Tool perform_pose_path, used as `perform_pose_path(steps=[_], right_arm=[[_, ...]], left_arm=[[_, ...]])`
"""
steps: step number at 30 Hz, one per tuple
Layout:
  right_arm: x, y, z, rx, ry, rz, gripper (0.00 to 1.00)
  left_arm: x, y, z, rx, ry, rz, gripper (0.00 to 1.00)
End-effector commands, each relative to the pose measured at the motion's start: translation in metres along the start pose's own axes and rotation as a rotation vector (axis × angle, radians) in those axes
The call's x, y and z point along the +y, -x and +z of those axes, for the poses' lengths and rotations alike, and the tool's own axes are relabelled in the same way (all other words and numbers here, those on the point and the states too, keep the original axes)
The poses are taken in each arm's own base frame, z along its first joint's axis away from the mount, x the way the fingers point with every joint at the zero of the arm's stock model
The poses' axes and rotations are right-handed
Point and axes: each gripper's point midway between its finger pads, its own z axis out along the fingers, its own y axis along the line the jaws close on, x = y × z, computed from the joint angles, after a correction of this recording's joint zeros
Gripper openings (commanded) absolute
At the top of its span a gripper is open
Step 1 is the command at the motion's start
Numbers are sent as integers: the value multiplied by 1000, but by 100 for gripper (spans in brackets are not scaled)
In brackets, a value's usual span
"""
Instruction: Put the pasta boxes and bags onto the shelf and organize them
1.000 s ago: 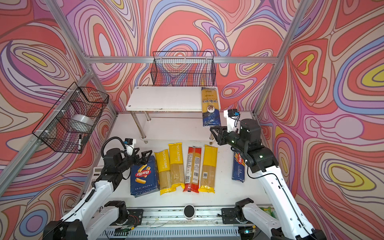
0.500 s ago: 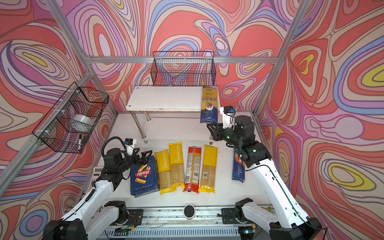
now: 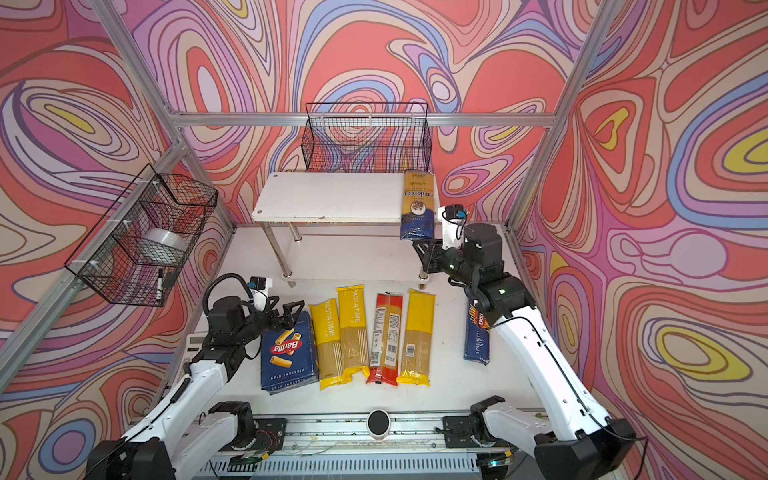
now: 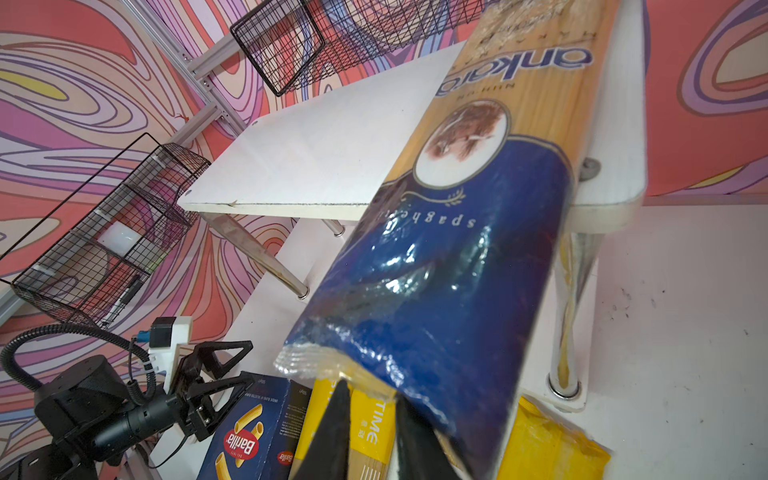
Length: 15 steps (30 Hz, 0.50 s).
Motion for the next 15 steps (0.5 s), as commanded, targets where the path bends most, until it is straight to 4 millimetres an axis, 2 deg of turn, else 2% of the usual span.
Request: perform_pose_path(steps=[1, 4, 10, 15], right_arm=[[-3, 17, 0, -50, -38, -35, 22], [-3, 17, 0, -48, -42, -35, 24], [0, 12, -16, -33, -47, -29, 39], [3, -8, -33, 47, -45, -30, 50]], left_arm=[[2, 1, -2, -7, 8, 16, 100], [2, 1, -2, -6, 7, 15, 100], [3, 1, -2, -7, 18, 15, 100], [4, 1, -2, -6, 19, 14, 100]])
